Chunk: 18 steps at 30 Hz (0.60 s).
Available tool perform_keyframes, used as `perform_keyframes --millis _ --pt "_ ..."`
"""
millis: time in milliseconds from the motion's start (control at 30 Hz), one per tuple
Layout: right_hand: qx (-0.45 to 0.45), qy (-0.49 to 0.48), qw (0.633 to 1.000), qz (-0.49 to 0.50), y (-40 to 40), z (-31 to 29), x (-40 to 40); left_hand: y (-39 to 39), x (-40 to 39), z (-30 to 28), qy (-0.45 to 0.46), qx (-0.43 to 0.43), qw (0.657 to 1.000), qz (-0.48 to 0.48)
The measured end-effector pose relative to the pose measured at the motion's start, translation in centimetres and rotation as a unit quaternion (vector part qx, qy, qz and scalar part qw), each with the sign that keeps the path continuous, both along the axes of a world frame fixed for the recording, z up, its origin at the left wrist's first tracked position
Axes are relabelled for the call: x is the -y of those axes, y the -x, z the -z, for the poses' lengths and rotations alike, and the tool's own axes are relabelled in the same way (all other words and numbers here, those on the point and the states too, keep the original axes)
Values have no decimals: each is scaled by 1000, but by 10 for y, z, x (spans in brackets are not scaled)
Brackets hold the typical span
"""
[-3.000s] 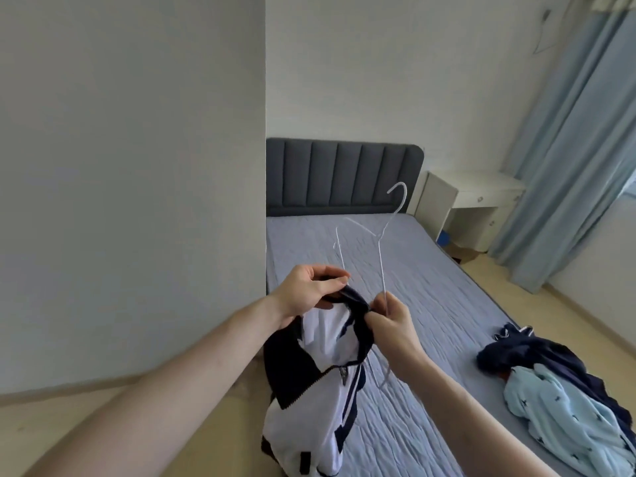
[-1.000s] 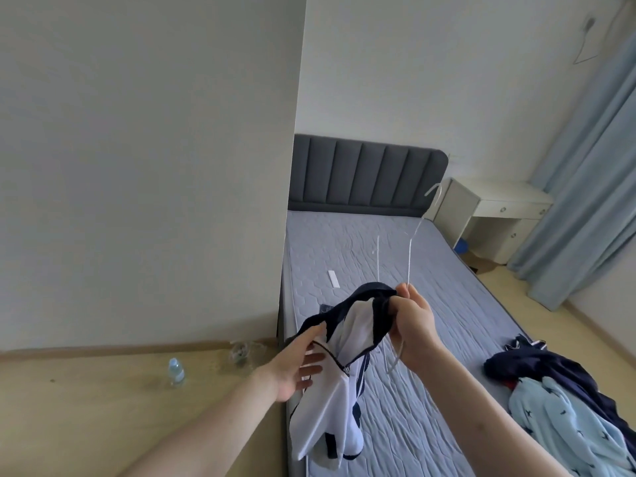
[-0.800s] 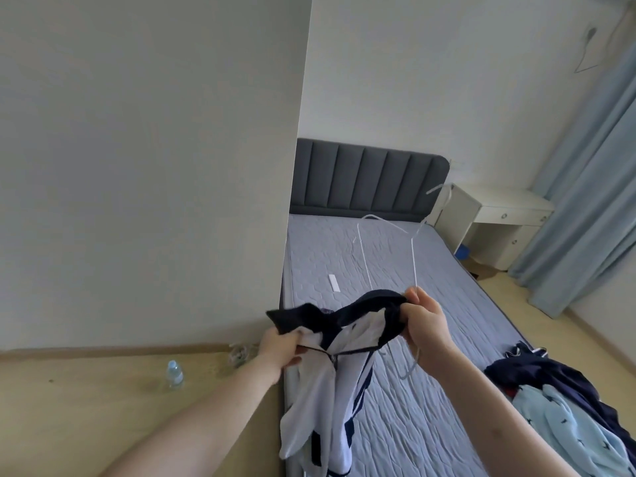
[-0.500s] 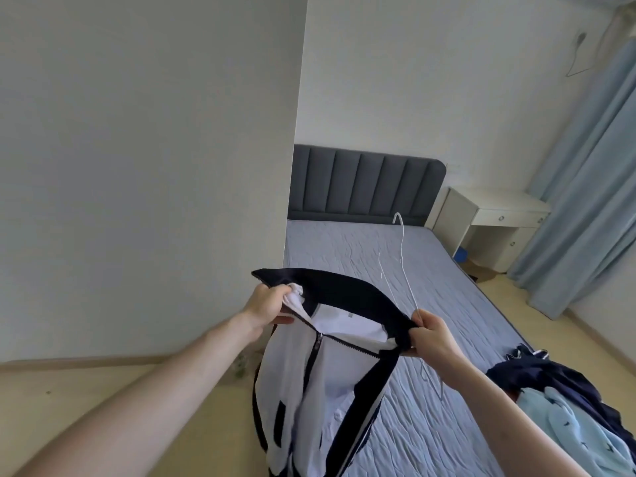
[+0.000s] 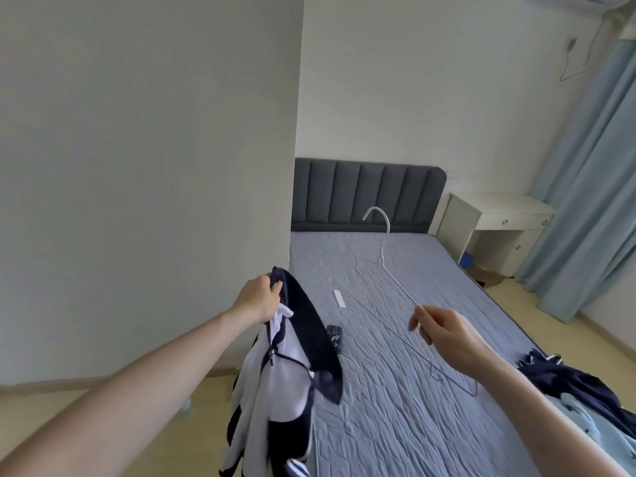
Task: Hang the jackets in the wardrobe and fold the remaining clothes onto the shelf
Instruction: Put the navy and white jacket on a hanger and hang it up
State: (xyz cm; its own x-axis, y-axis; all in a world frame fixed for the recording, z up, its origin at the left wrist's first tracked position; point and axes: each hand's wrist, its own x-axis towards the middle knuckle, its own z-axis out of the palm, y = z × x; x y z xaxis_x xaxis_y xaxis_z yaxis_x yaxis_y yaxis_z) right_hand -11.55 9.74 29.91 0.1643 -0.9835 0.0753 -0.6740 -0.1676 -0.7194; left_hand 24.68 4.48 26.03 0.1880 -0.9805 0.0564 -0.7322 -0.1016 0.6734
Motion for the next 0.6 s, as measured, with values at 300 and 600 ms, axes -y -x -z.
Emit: perform_keyframes --millis 300,600 --pt "-13 67 996 -56 3 -16 -13 -41 10 -3 11 87 996 -34" --pt "-4 72 995 -62 -15 -21 -11 -42 12 -33 71 66 995 -17"
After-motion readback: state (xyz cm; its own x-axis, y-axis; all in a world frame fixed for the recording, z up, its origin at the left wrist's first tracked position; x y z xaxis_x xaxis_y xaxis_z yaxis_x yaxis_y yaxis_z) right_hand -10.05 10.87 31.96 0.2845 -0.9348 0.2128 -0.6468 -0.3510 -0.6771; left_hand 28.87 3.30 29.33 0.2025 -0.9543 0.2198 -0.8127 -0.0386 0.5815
